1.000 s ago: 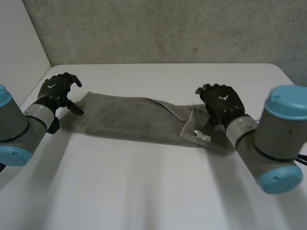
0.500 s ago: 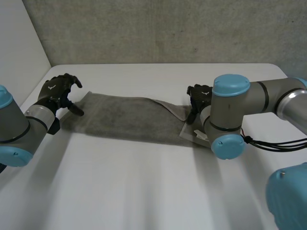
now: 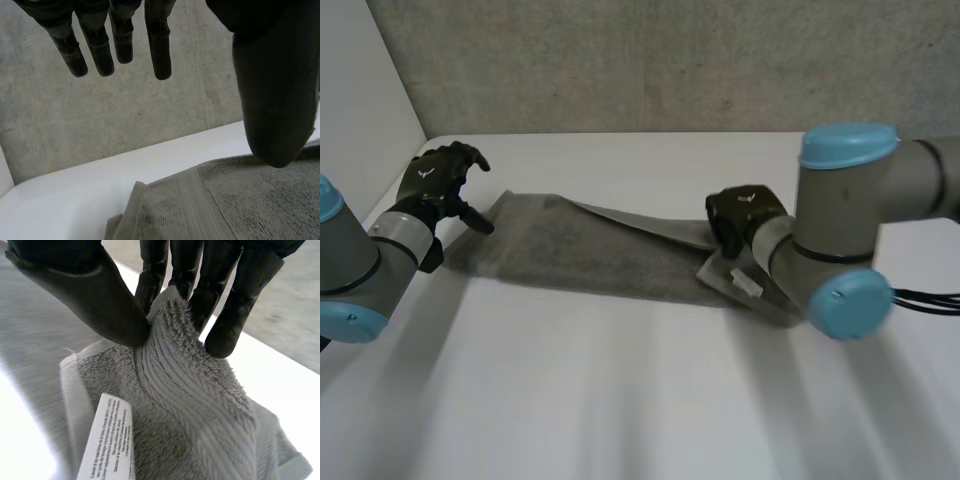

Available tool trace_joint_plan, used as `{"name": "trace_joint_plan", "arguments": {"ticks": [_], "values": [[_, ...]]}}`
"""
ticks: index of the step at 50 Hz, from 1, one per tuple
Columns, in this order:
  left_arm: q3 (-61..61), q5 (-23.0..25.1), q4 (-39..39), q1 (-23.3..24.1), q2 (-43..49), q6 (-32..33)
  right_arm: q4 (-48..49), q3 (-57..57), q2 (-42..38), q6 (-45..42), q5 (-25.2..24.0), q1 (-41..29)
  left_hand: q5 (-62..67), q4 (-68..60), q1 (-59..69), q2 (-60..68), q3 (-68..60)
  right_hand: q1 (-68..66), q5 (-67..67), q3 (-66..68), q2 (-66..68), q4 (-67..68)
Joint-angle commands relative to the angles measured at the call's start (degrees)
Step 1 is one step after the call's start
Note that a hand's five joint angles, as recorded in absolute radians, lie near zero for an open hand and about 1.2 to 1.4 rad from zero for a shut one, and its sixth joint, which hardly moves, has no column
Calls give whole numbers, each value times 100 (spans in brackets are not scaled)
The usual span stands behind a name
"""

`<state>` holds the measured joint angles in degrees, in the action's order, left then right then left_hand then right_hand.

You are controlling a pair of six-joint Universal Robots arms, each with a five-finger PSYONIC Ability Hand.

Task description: Fold the towel.

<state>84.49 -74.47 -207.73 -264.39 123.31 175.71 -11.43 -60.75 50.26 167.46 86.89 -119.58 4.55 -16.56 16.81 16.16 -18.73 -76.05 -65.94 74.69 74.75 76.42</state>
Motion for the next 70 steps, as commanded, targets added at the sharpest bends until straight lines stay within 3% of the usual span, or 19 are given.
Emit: {"name": "trace_joint_plan", "arguments": {"ticks": [1, 3, 9, 17, 21, 29, 41, 52, 61, 63, 64, 66, 70], "values": [[-20, 108, -259, 230, 9, 490, 1, -1985, 1381, -1260, -911, 128, -333, 533, -559, -494, 750, -395, -406, 531, 525, 358], [-3, 213, -356, 283, 18, 640, 18, -2807, 1880, -1793, -1033, 163, -333, 533, -559, -494, 750, -395, -406, 531, 525, 358], [6, 774, -584, 607, 254, 1376, 141, -3846, 2715, -2112, -1393, 530, -333, 533, -559, -494, 750, -395, -406, 531, 525, 358], [-3, 1109, -418, 749, 746, 2465, 571, -4270, 3042, -2042, -1658, 910, -333, 533, -559, -494, 750, -395, -406, 531, 525, 358], [111, 1337, 46, 740, 738, 2880, 703, -4296, 3042, -1963, -1666, 954, -333, 533, -559, -494, 750, -395, -406, 531, 525, 358], [296, 1549, 865, 565, 344, 3135, 984, -4366, 2919, -1928, -1658, 945, -266, 466, -491, -426, 683, -395, -406, 531, 525, 358], [762, 1830, 910, 380, -167, 3461, 1187, -4481, 2664, -1928, -1658, 936, -232, 432, -458, -393, 649, -395, -406, 531, 525, 358], [911, 1769, 945, 353, -378, 4410, 1292, -4560, 2664, -1928, -1658, 945, -131, 332, -357, -292, 549, -395, -406, 531, 525, 358], [1025, 1857, 962, 168, -536, 4419, 1380, -4622, 2655, -1928, -1658, 954, 1315, -1115, 1090, 1155, -898, -395, -406, 531, 525, 358], [1096, 1909, 962, 204, -563, 4445, 1389, -4648, 2655, -1928, -1658, 945, 1064, -863, 838, 903, -646, -395, -406, 531, 525, 358], [1192, 2031, 954, 273, -606, 4489, 1389, -4648, 2655, -1928, -1658, 945, 214, -13, -12, 53, 204, -395, -406, 531, 525, 358], [1271, 2154, 945, 370, -650, 4524, 1389, -4657, 2655, -1928, -1658, 945, -327, 528, -553, -488, 745, -395, -406, 531, 525, 358], [1430, 2428, 945, 529, -817, 4647, 1389, -4665, 2664, -1928, -1658, 936, -299, 500, -525, -460, 717, -395, -406, 531, 525, 358]]}}
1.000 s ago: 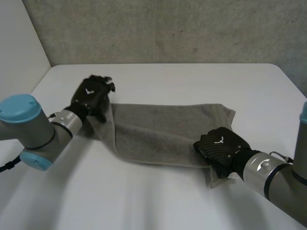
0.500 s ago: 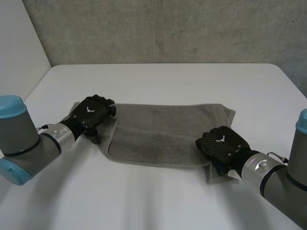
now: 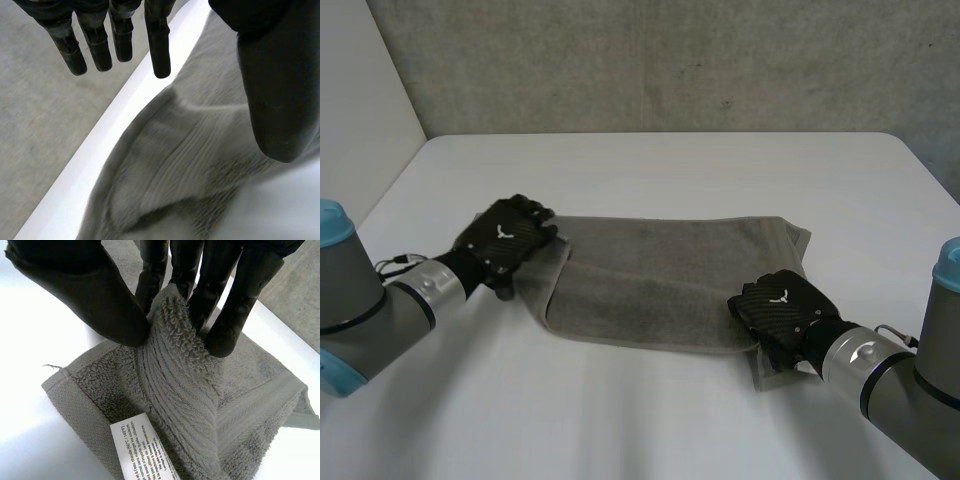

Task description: Fold the towel.

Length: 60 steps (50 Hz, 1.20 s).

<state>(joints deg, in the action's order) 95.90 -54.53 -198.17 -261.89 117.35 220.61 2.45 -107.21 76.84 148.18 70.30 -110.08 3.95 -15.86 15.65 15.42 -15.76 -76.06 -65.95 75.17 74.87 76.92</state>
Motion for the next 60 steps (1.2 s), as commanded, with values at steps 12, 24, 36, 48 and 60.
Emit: {"name": "trace_joint_plan", "arguments": {"ticks": [12, 24, 36, 48, 60], "values": [[465, 610, 699, 244, -186, 1396, 2, -46, 6, 0, 1, 4, -54, 245, -224, -202, 235, -394, -405, 483, 513, 308], [386, 593, 1052, 244, 192, 2056, 2, -90, 6, -9, 1, -4, 283, -92, 112, 135, -102, -394, -405, 483, 513, 308], [237, 602, 1008, 279, 517, 1977, 10, -125, -3, -9, 1, -13, 2838, -2647, 2668, 2691, -2657, -394, -405, 483, 513, 308], [26, 567, 965, 296, 675, 1942, 45, -186, -3, -18, 1, -31, 2806, -2615, 2636, 2658, -2625, -394, -405, 483, 513, 308], [-176, 514, 877, 305, 772, 1714, 54, -222, -3, -26, 1, -75, 2823, -2632, 2652, 2675, -2642, -394, -405, 483, 513, 308]]}}
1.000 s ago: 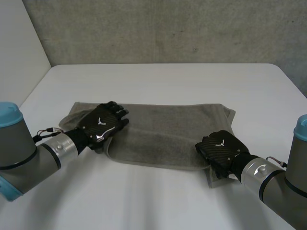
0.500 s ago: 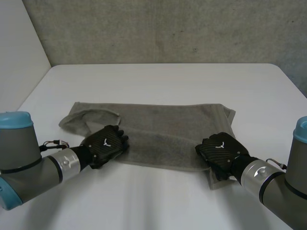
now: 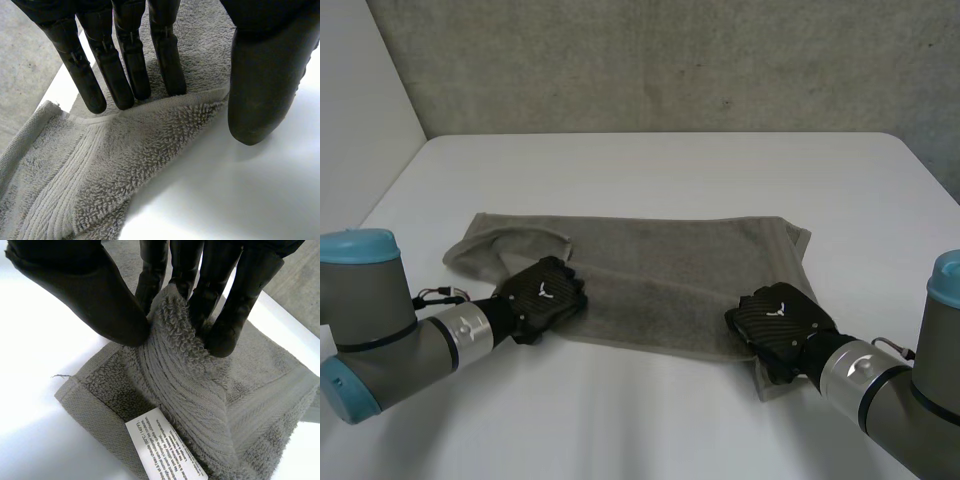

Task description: Fold the towel.

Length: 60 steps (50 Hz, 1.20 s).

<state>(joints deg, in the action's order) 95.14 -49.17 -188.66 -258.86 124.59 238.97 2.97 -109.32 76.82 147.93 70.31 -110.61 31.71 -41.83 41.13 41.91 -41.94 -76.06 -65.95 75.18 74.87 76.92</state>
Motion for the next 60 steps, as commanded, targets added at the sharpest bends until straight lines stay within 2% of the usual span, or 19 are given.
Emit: {"name": "trace_joint_plan", "arguments": {"ticks": [1, 10, 24, 26, 27, 28, 29, 30, 31, 43, 46, 48, 50, 51, 52, 56, 60], "values": [[-118, -40, -110, 3, 39, -140, 1, -10, 0, -1, 0, -22, 46, -35, 104, 26, -23, -394, -405, 482, 513, 308], [-277, -216, -268, 29, 30, -544, 1, -45, 0, -10, 0, -31, 63, -52, 121, 43, -40, -394, -405, 482, 513, 308], [-373, -234, -286, 82, 180, -580, 28, -63, -9, -19, 9, -31, 181, -169, 239, 161, -158, -394, -405, 482, 513, 308], [-365, -234, -277, 82, 197, -571, 54, -63, -9, -10, 26, -31, 1586, -1574, 1643, 1565, -1562, -394, -405, 482, 513, 308], [-365, -234, -277, 82, 197, -571, 72, -63, -9, -1, 35, -31, 1594, -1582, 1652, 1574, -1571, -394, -405, 482, 513, 308], [-365, -234, -277, 82, 189, -571, 81, -54, -9, -1, 35, -22, 2560, -2548, 2618, 2539, -2537, -394, -405, 482, 513, 308], [-365, -234, -277, 82, 188, -571, 81, -54, -9, -1, 35, -22, 2570, -2558, 2627, 2549, -2546, -394, -405, 482, 513, 308], [-347, -234, -268, 82, 171, -580, 81, -54, -9, 8, 35, -13, 3619, -3607, 3677, 3598, -3596, -394, -405, 482, 513, 308], [-338, -234, -268, 82, 145, -580, 89, -54, -9, 17, 44, 4, 3827, -3815, 3885, 3806, -3804, -394, -405, 482, 513, 308], [-268, -251, -277, 55, -189, -606, 397, -19, -9, 200, 263, 48, 3829, -3817, 3887, 3809, -3806, -394, -405, 482, 513, 308], [-268, -453, -286, 38, -251, -641, 476, 7, -44, 306, 404, 48, 3829, -3817, 3887, 3809, -3806, -394, -405, 482, 513, 308], [-277, -742, -295, 46, -286, -860, 520, 34, -79, 307, 475, 57, 3829, -3817, 3887, 3809, -3806, 20, 9, 68, 98, -107], [-277, -822, -321, 46, -304, -1026, 538, 51, -105, 307, 641, 66, 3829, -3817, 3887, 3809, -3806, 3852, 3840, -3763, -3733, -3938], [-277, -823, -321, 46, -304, -1028, 538, 51, -105, 307, 642, 66, 3829, -3817, 3887, 3809, -3806, 3872, 3861, -3784, -3754, -3958], [-277, -875, -373, 46, -365, -1219, 538, 60, -114, 307, 729, 83, 3829, -3817, 3887, 3809, -3806, 4572, 4561, -4484, -4453, -4658], [-268, -902, -532, 29, -558, -1826, 538, 78, -105, 342, 870, 110, 3829, -3817, 3887, 3809, -3806, 5050, 5039, -4962, -4931, -5136], [-268, -910, -576, 20, -620, -2117, 520, 113, -79, 464, 958, 136, 3829, -3817, 3887, 3809, -3806, 5705, 5694, -5617, -5587, -5791]]}}
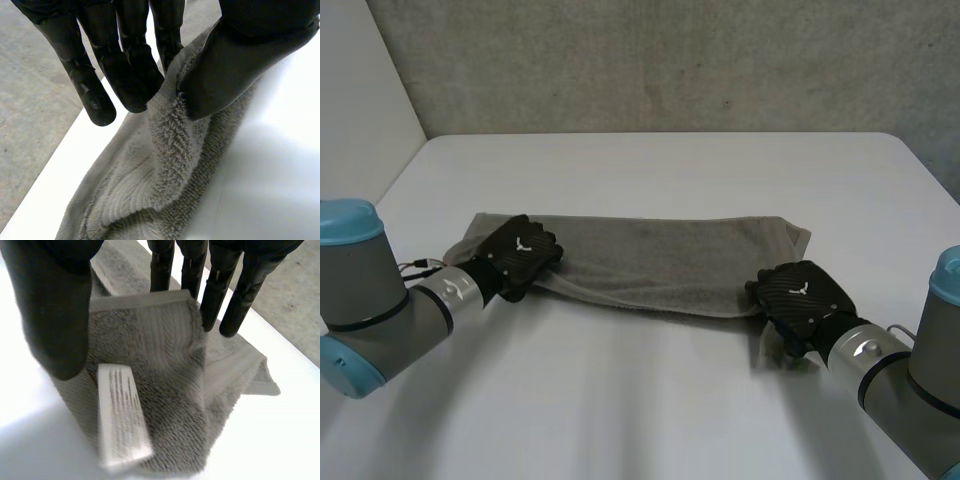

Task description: Fold the towel.

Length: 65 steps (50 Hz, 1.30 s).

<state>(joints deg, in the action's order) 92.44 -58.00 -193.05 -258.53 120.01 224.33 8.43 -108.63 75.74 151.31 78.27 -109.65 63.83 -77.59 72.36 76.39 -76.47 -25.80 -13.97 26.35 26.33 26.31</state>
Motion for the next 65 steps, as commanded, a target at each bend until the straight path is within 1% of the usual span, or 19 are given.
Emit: {"name": "trace_joint_plan", "arguments": {"ticks": [1, 12, 17, 18, 22, 27, 31, 36, 43, 50, 52, 53, 54, 55, 57, 61, 63, 64, 65], "values": [[2, -27, -136, -13, -180, -758, -26, 43, 29, 127, 162, 40, 617, -241, 764, 361, -353, 680, 497, -735, -733, -731], [55, -36, -136, 31, -425, -1014, -360, 316, 881, 988, 145, 199, 617, -241, 764, 361, -353, 814, 632, -869, -868, -866], [73, -45, -136, 40, -549, -1338, -360, 474, 925, 2189, 154, 172, 617, -241, 764, 361, -353, 831, 649, -886, -885, -883], [73, -45, -136, 40, -549, -1339, -360, 474, 925, 2192, 154, 172, 617, -241, 764, 361, -353, 831, 649, -886, -885, -883], [64, -45, -136, 31, -689, -1725, -369, 448, 820, 2868, 162, 164, 617, -241, 764, 361, -353, 831, 649, -886, -885, -883], [29, -80, -136, -22, -786, -2042, -360, 351, 364, 3027, 206, 146, 617, -241, 764, 361, -353, 814, 632, -869, -868, -866], [-6, -281, -136, -31, -795, -2262, -360, 263, 152, 3063, 347, 146, 617, -241, 764, 361, -353, 781, 598, -836, -834, -832], [-6, -361, -136, -13, -804, -2297, -263, 105, 81, 3098, 540, 67, 617, -241, 764, 361, -353, 713, 531, -768, -767, -765], [2, -379, -127, -4, -821, -2341, 289, 43, -296, 3071, 856, -240, 617, -241, 764, 361, -353, 529, 347, -584, -583, -581], [3, -370, -136, -39, -909, -2605, 475, 114, -525, 3019, 1156, -267, 617, -241, 764, 361, -353, -498, -680, 443, 444, 446], [2, -370, -127, -39, -918, -2649, 501, 96, -464, 3019, 1165, -241, 617, -241, 764, 361, -353, -2170, -2353, 2115, 2117, 2119], [2, -370, -127, -39, -918, -2649, 501, 96, -464, 3019, 1164, -241, 617, -241, 764, 361, -353, -2180, -2362, 2125, 2126, 2128], [2, -370, -136, -39, -936, -2675, 501, 96, -411, 3027, 1156, -232, 617, -241, 764, 361, -353, -3112, -3295, 3058, 3059, 3061], [-6, -379, -136, -48, -953, -2693, 501, 96, -411, 3027, 1156, -232, 617, -241, 764, 361, -353, -3122, -3304, 3067, 3068, 3070], [-6, -379, -136, -48, -979, -2693, 501, 131, -157, 3010, 1103, -188, 617, -241, 764, 361, -353, -5248, -5431, 5193, 5195, 5196], [-15, -396, -136, -74, -1269, -2728, 484, 263, 283, 2957, 997, -179, 617, -241, 764, 361, -353, -5420, -5603, 5365, 5367, 5369], [-41, -414, -119, -92, -1409, -2780, 248, 700, 791, 2529, 631, -188, 617, -241, 764, 361, -353, -5420, -5603, 5365, 5367, 5369], [-42, -414, -119, -92, -1410, -2781, 246, 703, 793, 2527, 628, -188, 617, -241, 764, 361, -353, -5420, -5603, 5365, 5367, 5369], [-76, -466, -84, -118, -1567, -2885, -241, 1085, 976, 2091, 350, -214, 617, -241, 764, 361, -353, -5420, -5603, 5365, 5367, 5369]]}}
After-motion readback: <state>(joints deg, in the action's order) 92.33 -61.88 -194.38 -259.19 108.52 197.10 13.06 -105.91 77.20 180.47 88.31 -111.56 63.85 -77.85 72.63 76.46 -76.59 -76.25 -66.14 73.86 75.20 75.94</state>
